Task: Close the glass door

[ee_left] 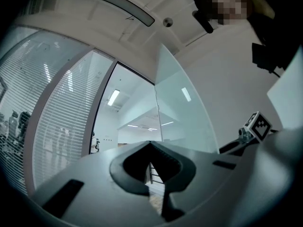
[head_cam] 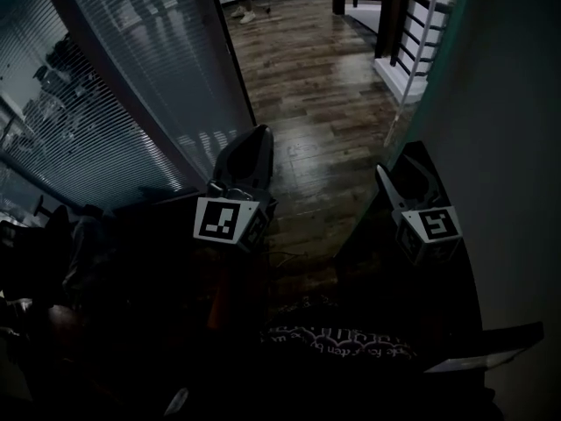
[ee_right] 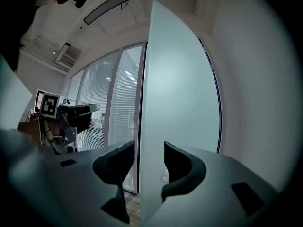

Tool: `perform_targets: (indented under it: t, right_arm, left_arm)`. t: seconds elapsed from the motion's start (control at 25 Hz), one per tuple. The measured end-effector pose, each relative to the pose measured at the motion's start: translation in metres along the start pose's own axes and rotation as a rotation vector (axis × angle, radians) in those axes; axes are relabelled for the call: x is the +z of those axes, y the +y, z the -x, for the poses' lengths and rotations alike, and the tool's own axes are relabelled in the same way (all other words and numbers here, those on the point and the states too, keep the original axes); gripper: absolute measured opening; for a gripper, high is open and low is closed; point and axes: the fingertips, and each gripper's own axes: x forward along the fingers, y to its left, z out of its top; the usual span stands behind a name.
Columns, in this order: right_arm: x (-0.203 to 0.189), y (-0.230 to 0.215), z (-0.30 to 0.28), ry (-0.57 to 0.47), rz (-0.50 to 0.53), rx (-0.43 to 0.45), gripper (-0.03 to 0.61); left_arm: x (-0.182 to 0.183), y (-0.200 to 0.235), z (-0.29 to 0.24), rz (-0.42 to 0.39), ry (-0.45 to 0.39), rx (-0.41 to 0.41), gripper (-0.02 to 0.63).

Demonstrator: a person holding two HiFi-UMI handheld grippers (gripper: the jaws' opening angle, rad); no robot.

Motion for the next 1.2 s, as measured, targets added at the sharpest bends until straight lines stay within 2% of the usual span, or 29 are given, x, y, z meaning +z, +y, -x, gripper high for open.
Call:
perform_targets:
  t: [0.72, 1.2]
  right_arm:
    - [0.010, 0.050, -0.071, 0.001, 0.005, -0.018, 0.193]
    - [0.016, 0.076, -0.128, -0.023, 0.037, 0.091, 0.193]
  left_arm:
    - [-0.004, 0.092, 0.062, -0.018, 0.018, 0.079, 0.002]
    - [-0.019, 0.117, 0.049, -0.014, 0.039, 0.121, 0.002]
